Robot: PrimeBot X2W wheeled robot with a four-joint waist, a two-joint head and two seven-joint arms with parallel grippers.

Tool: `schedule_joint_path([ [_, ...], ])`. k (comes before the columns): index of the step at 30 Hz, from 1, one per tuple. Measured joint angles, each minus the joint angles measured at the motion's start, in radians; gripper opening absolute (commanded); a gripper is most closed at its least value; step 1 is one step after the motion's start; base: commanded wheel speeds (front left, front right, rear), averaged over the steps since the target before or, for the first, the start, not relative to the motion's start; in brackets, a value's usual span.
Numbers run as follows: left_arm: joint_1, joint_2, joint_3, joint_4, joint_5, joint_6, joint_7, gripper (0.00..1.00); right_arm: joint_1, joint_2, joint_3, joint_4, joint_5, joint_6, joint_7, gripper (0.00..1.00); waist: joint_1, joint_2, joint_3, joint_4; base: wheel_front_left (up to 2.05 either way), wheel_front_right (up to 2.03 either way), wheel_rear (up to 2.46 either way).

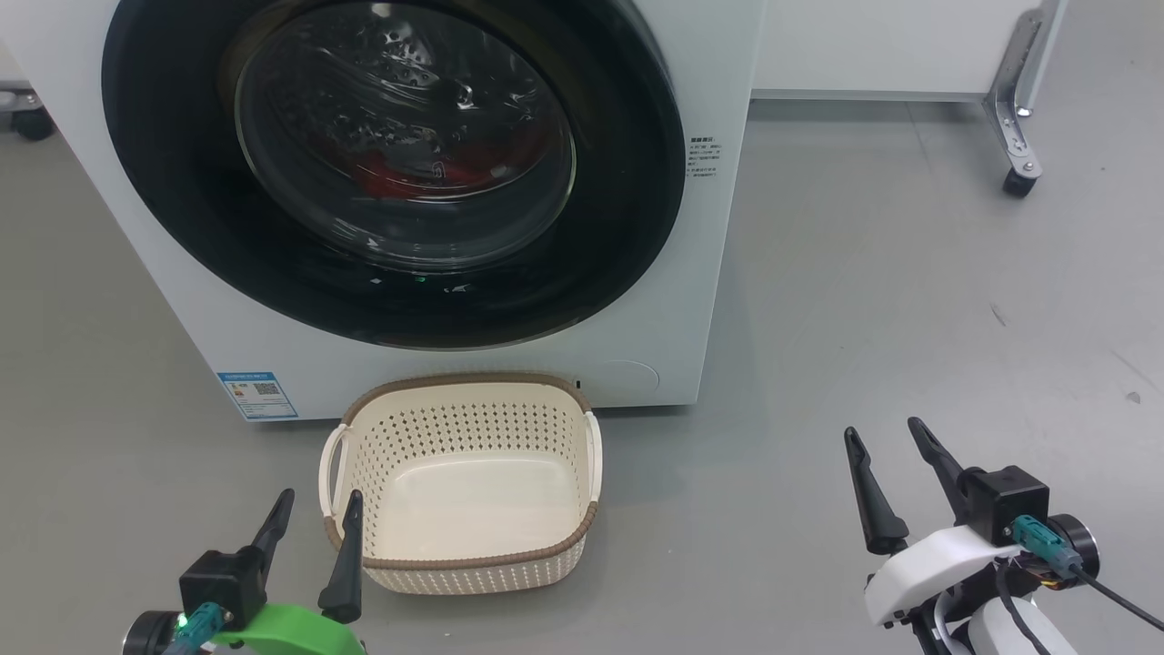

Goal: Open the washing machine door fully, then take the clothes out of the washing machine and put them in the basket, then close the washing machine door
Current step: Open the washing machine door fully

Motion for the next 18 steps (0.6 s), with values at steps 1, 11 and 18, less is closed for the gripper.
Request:
schedule_joint_path([
  [1,0.000,0.000,0.000,0.000,0.000,0.000,0.000,1.00,0.001,0.001,-0.002,0.000,-0.001,0.000,0.000,1.00,0.0000,0.0000,0.000,0.000,0.00,0.00,0.00],
  [11,-0.001,0.000,0.000,0.000,0.000,0.000,0.000,1.00,0.013,0.005,-0.015,-0.001,-0.006,0.007,0.000,0.00,0.0000,0.0000,0.004,0.004,0.00,0.00,0.00],
  [18,-0.002,-0.001,-0.001,0.000,0.000,0.000,0.000,1.00,0.013,0.007,-0.017,0.000,-0.006,0.020,0.000,0.00,0.0000,0.0000,0.009,0.005,0.00,0.00,0.00],
])
